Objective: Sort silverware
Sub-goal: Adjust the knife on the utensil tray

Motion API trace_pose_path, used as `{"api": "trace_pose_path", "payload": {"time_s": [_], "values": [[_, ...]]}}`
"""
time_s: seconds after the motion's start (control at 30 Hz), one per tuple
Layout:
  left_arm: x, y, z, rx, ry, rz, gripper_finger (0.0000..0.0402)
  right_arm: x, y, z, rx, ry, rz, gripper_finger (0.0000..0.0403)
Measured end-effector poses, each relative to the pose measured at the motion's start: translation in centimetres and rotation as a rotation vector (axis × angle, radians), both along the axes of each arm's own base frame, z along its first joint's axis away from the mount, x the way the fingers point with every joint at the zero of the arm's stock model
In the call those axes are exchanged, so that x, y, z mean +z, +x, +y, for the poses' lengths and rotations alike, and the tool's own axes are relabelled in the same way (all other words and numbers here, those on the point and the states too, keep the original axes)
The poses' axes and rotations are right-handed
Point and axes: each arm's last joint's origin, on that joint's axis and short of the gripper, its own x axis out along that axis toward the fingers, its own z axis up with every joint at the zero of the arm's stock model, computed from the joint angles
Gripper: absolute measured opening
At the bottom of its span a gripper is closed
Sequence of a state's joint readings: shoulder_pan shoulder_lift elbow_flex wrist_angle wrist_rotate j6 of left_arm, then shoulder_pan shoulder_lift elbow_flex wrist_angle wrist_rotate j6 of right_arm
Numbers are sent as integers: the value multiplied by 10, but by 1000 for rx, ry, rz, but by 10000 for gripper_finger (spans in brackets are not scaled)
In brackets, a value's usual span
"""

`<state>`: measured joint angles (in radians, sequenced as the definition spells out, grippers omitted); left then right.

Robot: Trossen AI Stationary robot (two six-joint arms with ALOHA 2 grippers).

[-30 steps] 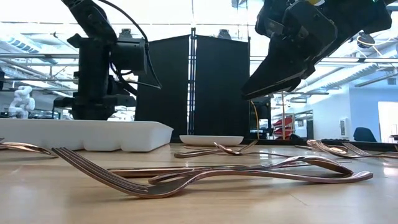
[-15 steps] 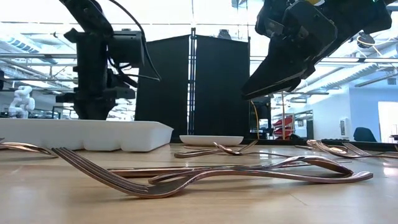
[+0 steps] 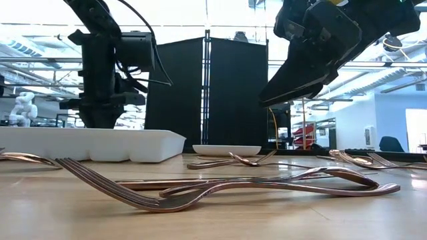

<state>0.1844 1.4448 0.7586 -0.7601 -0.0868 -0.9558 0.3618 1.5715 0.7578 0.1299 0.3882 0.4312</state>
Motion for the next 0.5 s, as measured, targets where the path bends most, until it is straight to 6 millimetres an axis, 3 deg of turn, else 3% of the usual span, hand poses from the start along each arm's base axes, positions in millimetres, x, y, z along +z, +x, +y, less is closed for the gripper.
{"api": "trace_pose_path", "payload": {"time_s": [0.5], "values": [[-1, 2, -2, -31, -63, -19, 63, 0, 0, 0, 1, -1, 0, 174]]}}
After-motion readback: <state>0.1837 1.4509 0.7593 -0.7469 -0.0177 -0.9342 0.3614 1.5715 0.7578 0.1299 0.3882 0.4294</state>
